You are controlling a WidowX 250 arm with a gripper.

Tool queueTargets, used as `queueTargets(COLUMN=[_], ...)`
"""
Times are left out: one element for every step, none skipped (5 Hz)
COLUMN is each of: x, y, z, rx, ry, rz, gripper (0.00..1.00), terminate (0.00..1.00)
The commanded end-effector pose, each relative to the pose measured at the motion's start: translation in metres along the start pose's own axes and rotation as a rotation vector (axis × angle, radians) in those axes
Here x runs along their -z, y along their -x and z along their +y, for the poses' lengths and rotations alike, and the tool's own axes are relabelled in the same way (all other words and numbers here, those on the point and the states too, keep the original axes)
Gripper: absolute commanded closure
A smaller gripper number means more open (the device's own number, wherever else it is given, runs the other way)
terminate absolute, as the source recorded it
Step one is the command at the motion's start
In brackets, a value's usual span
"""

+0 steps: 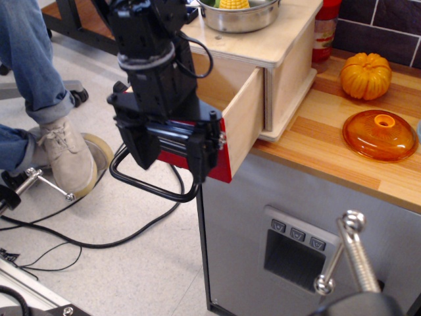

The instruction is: Close drawer of box

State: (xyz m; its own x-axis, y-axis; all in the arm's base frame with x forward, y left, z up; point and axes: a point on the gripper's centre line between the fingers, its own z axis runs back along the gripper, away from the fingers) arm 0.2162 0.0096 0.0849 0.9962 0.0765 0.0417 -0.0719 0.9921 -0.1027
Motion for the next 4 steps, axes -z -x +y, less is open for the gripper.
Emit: queueTargets(x=[-0.002,-0.003,-0.007,-0.009], y=[-0.021,-0.034,-0.048,-0.065], z=[0.025,0.032,0.034,0.035], rx=[0.002,0.017,0.028,0.054], ry=[-0.052,-0.062,-0.061,-0.033], rz=[-0.045,-0.064,-0.076,-0.059], gripper=[0.00,0.00,0.00,0.00], terminate=[0.00,0.00,0.00,0.00])
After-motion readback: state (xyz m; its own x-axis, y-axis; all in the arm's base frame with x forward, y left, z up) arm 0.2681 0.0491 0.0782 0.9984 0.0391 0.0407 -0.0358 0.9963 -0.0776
